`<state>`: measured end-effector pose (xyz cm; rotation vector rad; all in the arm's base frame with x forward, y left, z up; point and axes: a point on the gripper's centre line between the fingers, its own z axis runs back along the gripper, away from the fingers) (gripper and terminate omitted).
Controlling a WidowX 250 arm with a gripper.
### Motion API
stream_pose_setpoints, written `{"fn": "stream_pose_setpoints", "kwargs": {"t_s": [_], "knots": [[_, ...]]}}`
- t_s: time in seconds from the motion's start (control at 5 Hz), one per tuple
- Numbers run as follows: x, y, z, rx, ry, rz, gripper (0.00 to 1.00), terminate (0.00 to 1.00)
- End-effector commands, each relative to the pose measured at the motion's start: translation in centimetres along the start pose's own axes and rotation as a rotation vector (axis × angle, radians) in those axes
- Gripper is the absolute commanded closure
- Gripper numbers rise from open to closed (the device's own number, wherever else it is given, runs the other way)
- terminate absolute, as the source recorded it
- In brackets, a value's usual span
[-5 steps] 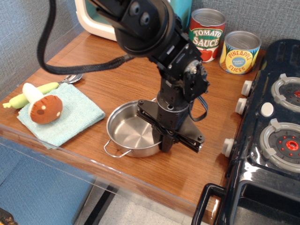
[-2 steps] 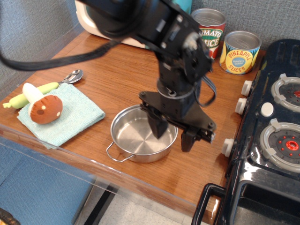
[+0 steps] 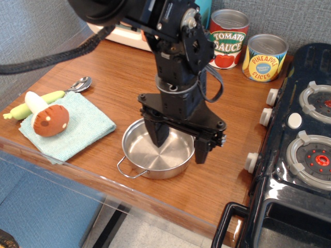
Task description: Move the metal pot next to the blue cloth and near the front edge of the table.
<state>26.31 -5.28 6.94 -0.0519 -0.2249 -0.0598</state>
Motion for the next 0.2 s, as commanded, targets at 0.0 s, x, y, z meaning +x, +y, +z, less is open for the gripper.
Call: {"fn": "stream_pose_setpoints", "kwargs": {"t_s": [0.0], "knots": [[0.75, -0.81, 1.66, -0.008, -0.058, 0.002, 0.0, 1.0]]}}
